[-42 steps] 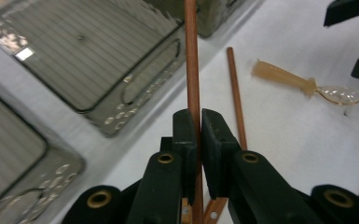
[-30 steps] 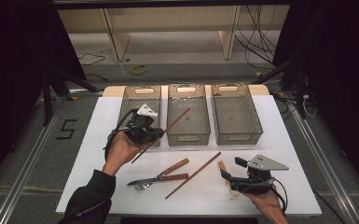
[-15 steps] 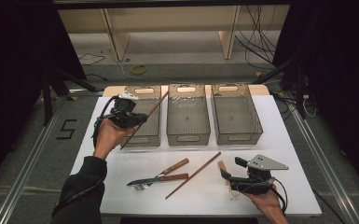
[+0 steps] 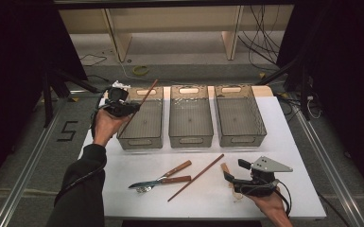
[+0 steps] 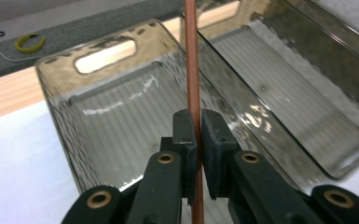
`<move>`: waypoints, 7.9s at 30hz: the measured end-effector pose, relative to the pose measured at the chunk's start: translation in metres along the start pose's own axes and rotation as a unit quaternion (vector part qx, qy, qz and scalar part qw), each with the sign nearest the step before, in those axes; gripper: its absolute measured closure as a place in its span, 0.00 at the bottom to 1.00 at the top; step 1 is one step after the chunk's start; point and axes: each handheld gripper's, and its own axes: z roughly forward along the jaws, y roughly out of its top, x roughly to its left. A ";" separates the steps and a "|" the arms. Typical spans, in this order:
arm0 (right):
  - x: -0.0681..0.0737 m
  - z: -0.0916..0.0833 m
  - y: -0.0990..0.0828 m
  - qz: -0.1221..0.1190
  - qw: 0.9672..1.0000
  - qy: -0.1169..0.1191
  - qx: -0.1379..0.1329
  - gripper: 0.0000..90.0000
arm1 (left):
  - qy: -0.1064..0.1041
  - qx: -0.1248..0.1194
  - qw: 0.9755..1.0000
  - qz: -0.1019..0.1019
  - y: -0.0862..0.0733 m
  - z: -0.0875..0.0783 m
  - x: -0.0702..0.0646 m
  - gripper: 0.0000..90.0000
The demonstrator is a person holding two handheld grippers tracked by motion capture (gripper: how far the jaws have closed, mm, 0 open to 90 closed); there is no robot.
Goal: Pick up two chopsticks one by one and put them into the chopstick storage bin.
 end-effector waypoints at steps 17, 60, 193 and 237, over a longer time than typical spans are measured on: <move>-0.001 0.001 -0.001 0.005 1.000 0.008 0.001 0.31 | 0.012 -0.019 0.999 -0.025 -0.003 0.027 0.022 0.94; -0.002 -0.002 0.002 0.006 1.000 0.004 -0.007 0.30 | -0.139 -0.022 0.989 0.034 -0.041 -0.024 -0.091 0.30; -0.005 -0.001 0.002 0.007 1.000 0.006 -0.001 0.30 | -0.181 0.152 0.957 0.168 -0.083 0.069 -0.229 0.93; -0.006 -0.002 0.001 0.011 1.000 0.002 -0.002 0.30 | -0.094 -0.003 0.994 0.053 -0.002 -0.008 -0.084 0.93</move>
